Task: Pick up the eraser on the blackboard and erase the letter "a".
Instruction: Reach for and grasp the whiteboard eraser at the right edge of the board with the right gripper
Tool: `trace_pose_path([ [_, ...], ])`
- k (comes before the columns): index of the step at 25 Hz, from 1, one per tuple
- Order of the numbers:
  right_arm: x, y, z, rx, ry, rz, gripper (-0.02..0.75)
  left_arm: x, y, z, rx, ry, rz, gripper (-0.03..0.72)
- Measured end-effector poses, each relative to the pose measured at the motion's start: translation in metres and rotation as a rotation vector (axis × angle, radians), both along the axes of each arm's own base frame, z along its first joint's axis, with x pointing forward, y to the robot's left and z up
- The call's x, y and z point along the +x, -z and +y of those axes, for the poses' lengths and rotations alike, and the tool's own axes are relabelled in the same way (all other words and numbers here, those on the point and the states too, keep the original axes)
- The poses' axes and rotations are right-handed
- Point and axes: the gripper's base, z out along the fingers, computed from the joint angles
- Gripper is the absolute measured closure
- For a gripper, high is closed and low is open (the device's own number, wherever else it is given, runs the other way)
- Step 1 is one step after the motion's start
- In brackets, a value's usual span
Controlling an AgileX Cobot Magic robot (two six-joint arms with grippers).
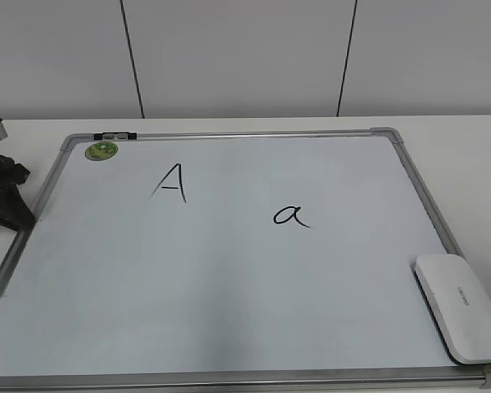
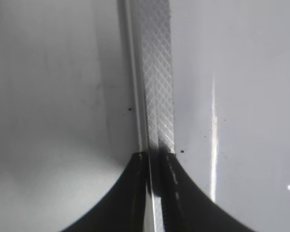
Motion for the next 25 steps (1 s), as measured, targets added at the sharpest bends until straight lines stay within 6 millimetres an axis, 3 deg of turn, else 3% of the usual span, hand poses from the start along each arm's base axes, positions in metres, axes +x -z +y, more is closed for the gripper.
trace_pose_path([
  [7,0.043,0.031,0.000,0.006,0.016,0.148,0.151,0.000,0.000,0.000,0.000,0.000,0.000,0.643],
  [14,0.066,0.051,-0.001,0.000,0.030,0.190,0.151,0.000,0.000,0.000,0.000,-0.002,0.001,0.643],
  [25,0.104,0.060,0.020,-0.079,-0.088,0.218,0.151,0.000,0.000,0.000,-0.001,-0.001,0.002,0.643],
])
